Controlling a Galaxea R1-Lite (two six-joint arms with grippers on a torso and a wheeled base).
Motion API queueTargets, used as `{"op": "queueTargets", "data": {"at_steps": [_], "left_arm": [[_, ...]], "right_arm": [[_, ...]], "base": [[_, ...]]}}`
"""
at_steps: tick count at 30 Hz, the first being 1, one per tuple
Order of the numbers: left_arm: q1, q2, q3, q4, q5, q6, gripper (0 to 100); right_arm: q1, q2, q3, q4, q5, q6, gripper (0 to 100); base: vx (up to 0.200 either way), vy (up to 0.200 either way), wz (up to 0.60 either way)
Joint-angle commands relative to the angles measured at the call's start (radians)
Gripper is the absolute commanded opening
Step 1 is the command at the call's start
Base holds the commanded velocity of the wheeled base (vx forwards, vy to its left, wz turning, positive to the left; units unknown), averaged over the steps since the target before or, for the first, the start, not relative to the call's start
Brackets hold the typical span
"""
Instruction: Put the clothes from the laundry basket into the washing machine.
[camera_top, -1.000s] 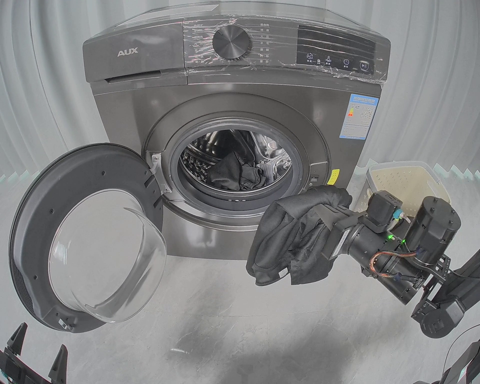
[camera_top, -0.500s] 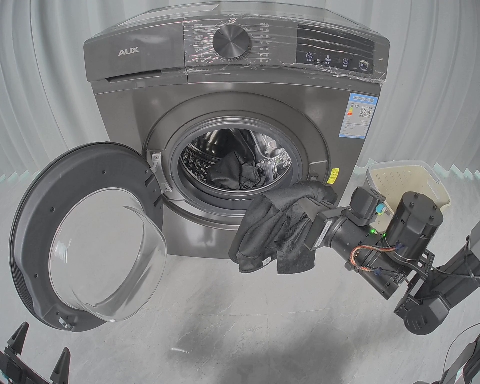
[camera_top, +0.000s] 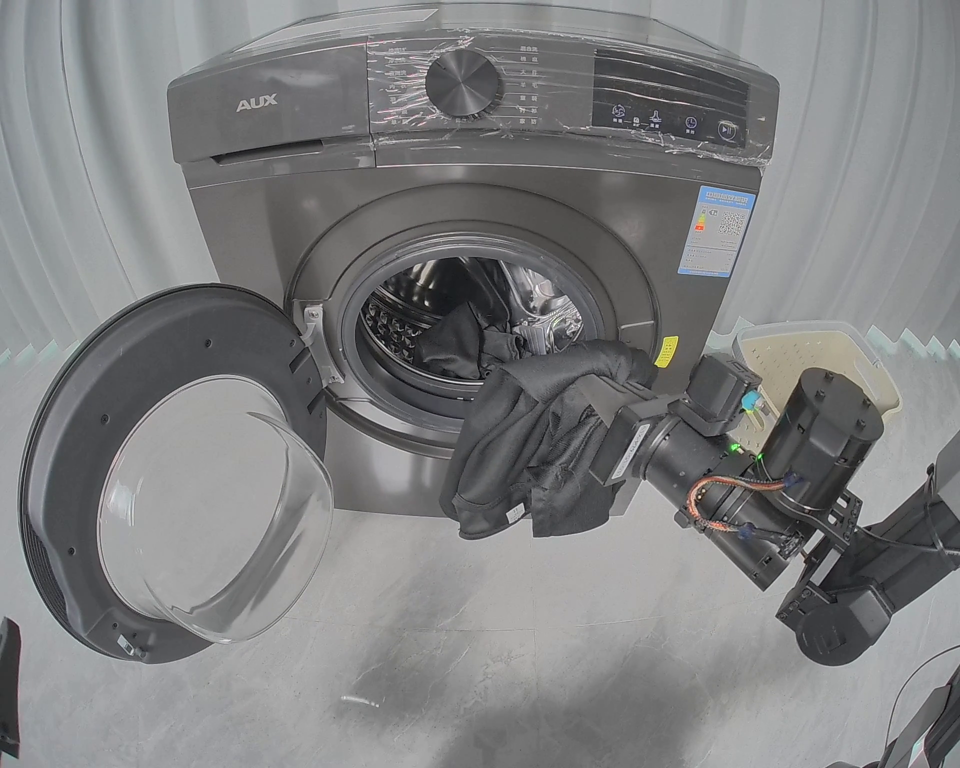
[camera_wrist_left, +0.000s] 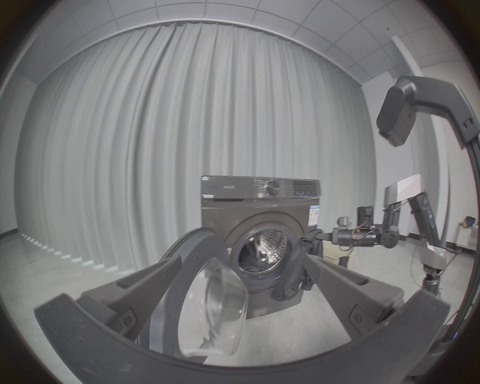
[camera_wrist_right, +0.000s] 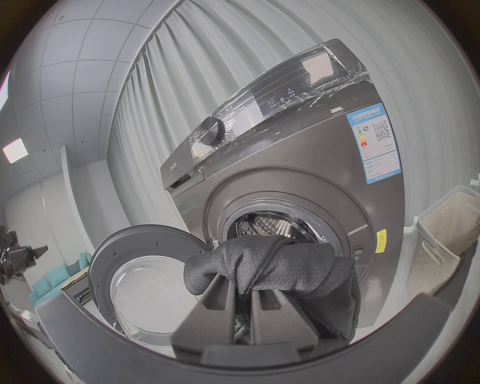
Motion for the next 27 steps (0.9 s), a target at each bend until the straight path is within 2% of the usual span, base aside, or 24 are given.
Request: {"op": "queueTargets", "data": {"at_steps": [1,2,3,4,7,10,11,12,13,15,22,27], "left_arm": [[-0.036,0.538,0.017,-0.165,-0.216,0.109,100],[-0.045,0.595,0.024,-0.231,-0.216,0.115,100],[-0.049,0.611,0.024,-0.250,-0.216,0.115,100],[-0.086,0.690,0.025,-0.331,-0.206,0.112,100],[-0.148,0.792,0.025,-0.401,-0.180,0.111,100],[-0.278,0.907,0.025,-0.446,-0.114,0.097,100],[-0.296,0.920,0.025,-0.454,-0.106,0.095,100],[-0.347,0.977,0.025,-0.493,-0.077,0.083,100],[-0.347,0.977,0.025,-0.493,-0.077,0.083,100],[-0.384,1.069,0.025,-0.573,-0.048,0.075,100],[-0.416,1.275,0.025,-0.799,-0.046,0.066,100],[-0.438,1.359,0.019,-0.845,-0.040,0.066,100]], "right_arm": [[0.006,0.027,-0.082,-0.006,0.047,0.001,0],[0.008,0.029,-0.085,-0.008,0.048,0.001,0],[0.008,0.029,-0.085,-0.008,0.047,0.001,0],[0.008,0.029,-0.091,-0.006,0.047,0.001,0],[0.006,0.036,-0.114,-0.005,0.042,0.001,0],[0.003,0.053,-0.145,-0.006,0.036,0.002,0],[0.003,0.055,-0.148,-0.006,0.036,0.002,0],[0.003,0.058,-0.151,-0.008,0.033,0.002,0],[0.003,0.058,-0.151,-0.008,0.033,0.002,0],[0.003,0.056,-0.151,-0.008,0.033,0.002,0],[0.003,0.056,-0.147,-0.009,0.031,0.004,0],[0.003,0.056,-0.147,-0.009,0.030,0.004,0]], "base": [[0.000,0.000,0.00],[0.000,0.000,0.00],[0.000,0.000,0.00],[0.000,0.000,0.00],[0.000,0.000,0.00],[0.000,0.000,0.00],[0.000,0.000,0.00],[0.000,0.000,0.00],[0.000,0.000,0.00],[0.000,0.000,0.00],[0.000,0.000,0.00],[0.000,0.000,0.00]]}}
